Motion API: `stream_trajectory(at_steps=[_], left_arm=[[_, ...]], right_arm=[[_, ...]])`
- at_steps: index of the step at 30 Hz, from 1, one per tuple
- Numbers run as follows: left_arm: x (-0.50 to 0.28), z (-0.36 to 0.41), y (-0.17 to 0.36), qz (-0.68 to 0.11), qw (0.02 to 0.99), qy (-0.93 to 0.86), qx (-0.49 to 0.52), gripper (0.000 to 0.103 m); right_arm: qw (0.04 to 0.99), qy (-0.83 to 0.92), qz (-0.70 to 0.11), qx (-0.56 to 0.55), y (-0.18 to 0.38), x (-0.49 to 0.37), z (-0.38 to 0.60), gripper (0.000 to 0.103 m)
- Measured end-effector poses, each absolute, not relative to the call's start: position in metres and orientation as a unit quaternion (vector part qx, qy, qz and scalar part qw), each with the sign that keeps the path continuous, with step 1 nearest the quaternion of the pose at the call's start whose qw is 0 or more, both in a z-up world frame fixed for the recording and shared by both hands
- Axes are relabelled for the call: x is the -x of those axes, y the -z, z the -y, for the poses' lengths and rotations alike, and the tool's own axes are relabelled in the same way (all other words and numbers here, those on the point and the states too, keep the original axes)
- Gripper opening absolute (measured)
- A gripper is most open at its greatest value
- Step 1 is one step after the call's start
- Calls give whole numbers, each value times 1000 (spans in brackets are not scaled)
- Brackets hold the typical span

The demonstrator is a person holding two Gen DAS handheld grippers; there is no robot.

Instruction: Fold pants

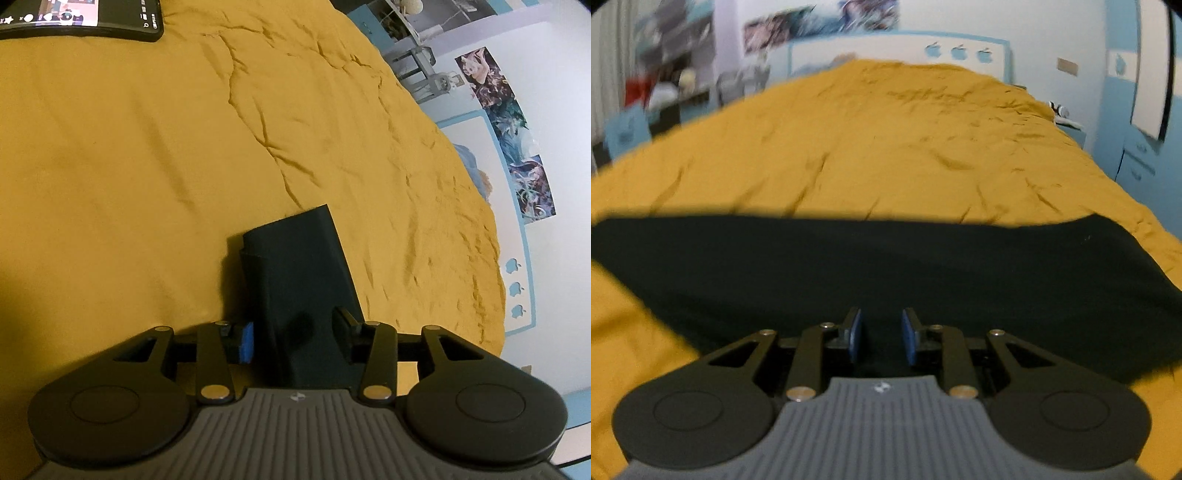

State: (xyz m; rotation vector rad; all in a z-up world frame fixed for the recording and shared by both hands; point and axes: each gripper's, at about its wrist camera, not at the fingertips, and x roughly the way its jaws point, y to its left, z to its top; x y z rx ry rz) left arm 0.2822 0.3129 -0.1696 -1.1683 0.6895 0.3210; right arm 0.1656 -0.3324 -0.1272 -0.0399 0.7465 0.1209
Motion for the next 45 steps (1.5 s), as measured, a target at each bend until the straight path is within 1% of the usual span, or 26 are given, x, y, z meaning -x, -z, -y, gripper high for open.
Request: stream_trajectory(at_steps=[4,8,9,12,16,20,24,26,29,31,32,33,34,36,37,39,45], left_arm=[[-281,-315,173,-314,767,-144,540,51],[-283,-312,171,-318,772,-144,532,51],[-283,-313,171,-317,771,-142,533,51],[-283,-316,173,-315,769,-137,540,51],[-281,-315,178,-308,769,-136,543,50],[-282,-314,179,-305,771,-137,542,50],[-282,-310,180,-302,777,-138,535,50],[-282,-309,180,-302,780,-138,531,50],[-281,-309,179,-299,783,-135,528,50],[-279,-309,181,-292,787,-132,527,50],[-278,-308,181,-288,789,-133,526,46],[-278,-308,182,-284,790,-137,526,44],[-276,-306,184,-279,791,-140,526,42],[-277,-303,184,-275,794,-142,523,36],[-278,-302,183,-278,796,-140,519,24],[-278,-302,183,-280,797,-143,516,6],[-275,-298,171,-261,802,-134,520,4]], right_arm=[[920,-57,-388,-20,138,-116,347,19],[913,-75,-400,-18,125,-111,350,20],[915,-79,-395,-24,117,-112,351,22],[928,-94,-357,-39,89,-122,340,22],[933,-142,-330,-24,69,-155,288,24],[928,-192,-320,-3,82,-203,210,24],[916,-223,-332,-26,110,-249,138,24],[918,-223,-327,-18,122,-272,105,24],[927,-197,-321,-7,137,-285,73,24],[924,-185,-335,-7,152,-289,65,24],[921,-183,-344,1,162,-290,62,24],[921,-184,-343,9,170,-290,59,25],[922,-187,-337,17,176,-287,57,25],[924,-190,-332,19,180,-285,57,25],[923,-190,-333,15,181,-287,58,25],[922,-192,-336,6,181,-286,64,26],[922,-197,-334,-19,185,-288,72,26]])
